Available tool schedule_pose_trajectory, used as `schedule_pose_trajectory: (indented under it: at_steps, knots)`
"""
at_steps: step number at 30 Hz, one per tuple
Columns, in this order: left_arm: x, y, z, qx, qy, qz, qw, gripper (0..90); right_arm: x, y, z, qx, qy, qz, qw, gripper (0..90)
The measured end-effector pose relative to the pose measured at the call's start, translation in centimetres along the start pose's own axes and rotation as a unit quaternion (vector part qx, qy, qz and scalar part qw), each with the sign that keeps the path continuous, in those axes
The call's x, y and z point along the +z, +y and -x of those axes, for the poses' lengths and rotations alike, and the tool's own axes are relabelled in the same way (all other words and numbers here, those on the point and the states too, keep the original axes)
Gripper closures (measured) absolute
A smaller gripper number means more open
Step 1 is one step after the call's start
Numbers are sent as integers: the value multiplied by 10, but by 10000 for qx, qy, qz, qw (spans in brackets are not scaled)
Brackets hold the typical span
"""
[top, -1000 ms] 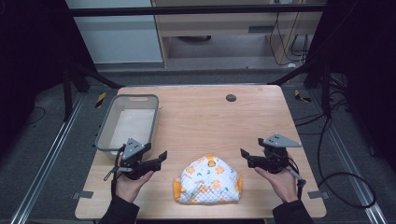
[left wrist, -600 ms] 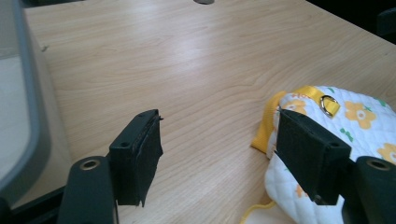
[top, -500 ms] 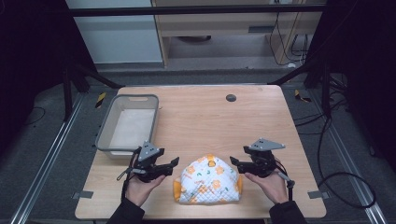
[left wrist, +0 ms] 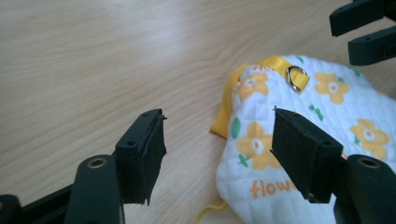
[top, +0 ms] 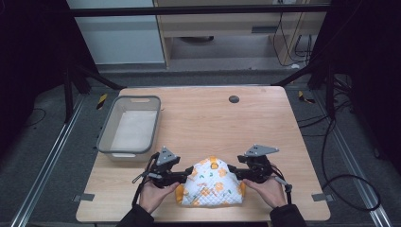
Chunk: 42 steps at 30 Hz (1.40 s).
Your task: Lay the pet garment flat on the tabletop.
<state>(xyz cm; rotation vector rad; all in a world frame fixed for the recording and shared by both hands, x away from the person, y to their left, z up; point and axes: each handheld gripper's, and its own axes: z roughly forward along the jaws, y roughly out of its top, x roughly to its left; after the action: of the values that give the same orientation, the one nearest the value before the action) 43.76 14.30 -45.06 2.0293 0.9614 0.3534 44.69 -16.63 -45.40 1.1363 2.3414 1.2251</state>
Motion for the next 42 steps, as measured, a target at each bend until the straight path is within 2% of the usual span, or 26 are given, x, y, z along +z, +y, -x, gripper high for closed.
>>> schedule_pose_trajectory:
  at_steps: [5,9,12,15,16,19,20,22,25,28,33,37,39,41,42]
  knots:
    - [8,-3,3,44,-44,-154,9999,372,7,-3,-2,-4,129,-144,9998,466]
    - [13,-6,4,-9,-99,-254,9996,427,11,-4,-4,13,266,-218,9994,528]
    - [16,-8,3,-80,-273,-320,9991,526,15,-4,-5,1,413,-271,9988,593]
    - [18,-9,3,-126,-314,-381,9987,563,17,-5,-5,11,464,-314,9984,626]
    - [19,-10,3,-142,-367,-448,9982,616,18,-5,-6,1,497,-347,9982,654]
    - [20,-11,4,-110,-346,-527,9979,650,20,-5,-7,-12,519,-400,9978,672]
    - [22,-12,4,-203,-341,-563,9976,680,23,-6,-8,-25,506,-468,9976,690]
    - [23,-12,3,-236,-334,-581,9975,697,23,-6,-8,-30,511,-482,9975,697]
    - [24,-13,3,-278,-354,-605,9971,770,25,-7,-8,-40,542,-513,9972,750]
    - [26,-13,5,-238,-351,-598,9973,828,25,-7,-8,-55,564,-544,9969,815]
    - [25,-11,8,-84,-350,-597,9976,853,22,-6,-9,-45,592,-532,9968,855]
    - [16,-7,9,-24,-417,-402,9983,871,18,-5,-9,-27,592,-494,9970,869]
    - [10,-4,10,-15,-438,-266,9987,876,14,-5,-9,-49,583,-389,9975,882]
    - [3,-1,12,84,-466,-96,9988,880,6,-4,-11,-81,585,-229,9980,885]
    - [3,-1,12,84,-466,-96,9988,880,6,-4,-11,-81,585,-229,9980,885]
